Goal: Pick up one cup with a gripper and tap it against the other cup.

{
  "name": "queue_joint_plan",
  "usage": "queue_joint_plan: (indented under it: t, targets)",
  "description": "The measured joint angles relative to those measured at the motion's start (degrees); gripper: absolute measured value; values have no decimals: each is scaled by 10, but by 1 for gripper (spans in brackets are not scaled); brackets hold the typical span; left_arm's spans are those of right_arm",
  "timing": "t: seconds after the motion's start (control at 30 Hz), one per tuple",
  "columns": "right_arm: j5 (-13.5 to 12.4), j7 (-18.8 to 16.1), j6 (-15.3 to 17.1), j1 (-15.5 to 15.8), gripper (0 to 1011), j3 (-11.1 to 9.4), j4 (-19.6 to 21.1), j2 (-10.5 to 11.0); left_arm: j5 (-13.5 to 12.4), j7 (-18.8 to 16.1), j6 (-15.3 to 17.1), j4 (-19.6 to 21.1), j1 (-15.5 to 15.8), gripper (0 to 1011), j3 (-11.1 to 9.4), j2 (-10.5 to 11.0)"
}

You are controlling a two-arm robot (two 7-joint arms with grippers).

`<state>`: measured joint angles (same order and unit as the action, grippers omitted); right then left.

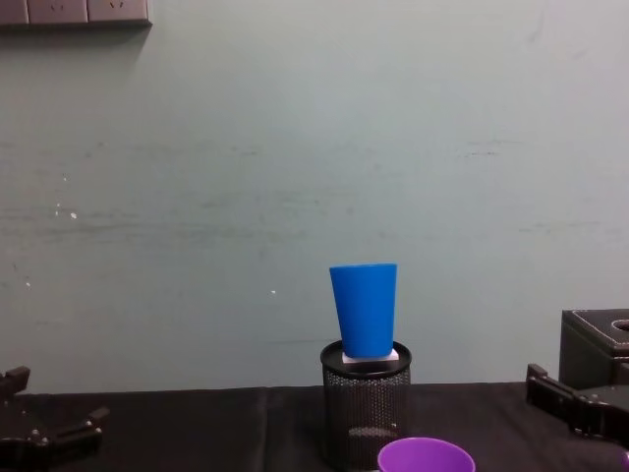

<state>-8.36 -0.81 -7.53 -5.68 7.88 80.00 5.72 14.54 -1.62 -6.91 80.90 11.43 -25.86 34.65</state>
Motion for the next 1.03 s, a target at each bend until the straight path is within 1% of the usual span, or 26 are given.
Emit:
queue_joint_plan:
  t: [1.03]
  targets:
    - [0, 0, 0, 0, 1002, 0, 0, 0, 0, 0, 0, 0, 0, 1000, 0, 0]
